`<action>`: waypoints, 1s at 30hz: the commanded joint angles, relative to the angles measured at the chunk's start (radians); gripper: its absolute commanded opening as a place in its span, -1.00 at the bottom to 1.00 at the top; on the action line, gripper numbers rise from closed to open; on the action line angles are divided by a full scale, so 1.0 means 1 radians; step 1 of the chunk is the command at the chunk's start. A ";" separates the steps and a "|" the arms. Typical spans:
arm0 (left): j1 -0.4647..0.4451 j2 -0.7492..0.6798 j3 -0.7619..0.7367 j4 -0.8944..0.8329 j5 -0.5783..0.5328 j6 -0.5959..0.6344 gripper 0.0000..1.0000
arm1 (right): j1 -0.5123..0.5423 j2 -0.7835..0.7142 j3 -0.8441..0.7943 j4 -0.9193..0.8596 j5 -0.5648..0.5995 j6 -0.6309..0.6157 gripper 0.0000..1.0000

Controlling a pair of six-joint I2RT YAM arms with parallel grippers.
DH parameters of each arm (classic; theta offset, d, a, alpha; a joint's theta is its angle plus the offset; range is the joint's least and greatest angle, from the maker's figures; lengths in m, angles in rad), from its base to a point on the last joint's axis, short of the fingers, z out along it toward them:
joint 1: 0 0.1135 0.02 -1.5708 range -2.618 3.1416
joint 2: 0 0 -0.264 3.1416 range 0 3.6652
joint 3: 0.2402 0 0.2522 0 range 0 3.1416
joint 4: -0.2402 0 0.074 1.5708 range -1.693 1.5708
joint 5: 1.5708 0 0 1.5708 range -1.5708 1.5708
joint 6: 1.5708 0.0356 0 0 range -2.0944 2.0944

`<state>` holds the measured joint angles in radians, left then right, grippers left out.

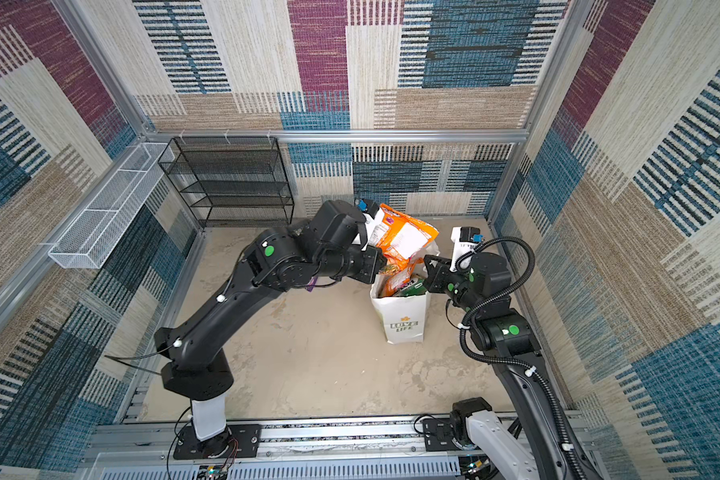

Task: Place the snacks into the paper bag
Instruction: 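Carry the orange packet with the left gripper over the bag opening, then lower the orange packet into the bag and open the left gripper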

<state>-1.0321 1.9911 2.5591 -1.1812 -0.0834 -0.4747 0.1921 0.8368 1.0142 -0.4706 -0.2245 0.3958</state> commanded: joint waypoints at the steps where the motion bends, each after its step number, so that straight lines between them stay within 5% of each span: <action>1: -0.002 0.072 0.070 -0.041 -0.049 0.033 -1.00 | 0.001 -0.011 0.011 0.003 0.010 0.003 -0.99; 14: -0.040 0.175 0.045 -0.042 -0.124 0.029 -0.98 | 0.002 -0.021 0.011 -0.008 0.032 -0.008 -0.99; 25: -0.083 0.170 0.085 -0.042 -0.125 0.036 0.11 | 0.001 -0.028 0.004 -0.007 0.029 -0.006 -0.98; 30: -0.092 0.151 0.139 -0.040 -0.067 0.045 0.41 | 0.002 -0.029 0.007 -0.010 0.030 -0.008 -0.98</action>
<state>-1.1221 2.1597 2.6747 -1.2381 -0.1989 -0.4633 0.1925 0.8120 1.0142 -0.4976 -0.1986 0.3946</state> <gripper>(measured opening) 0.696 0.051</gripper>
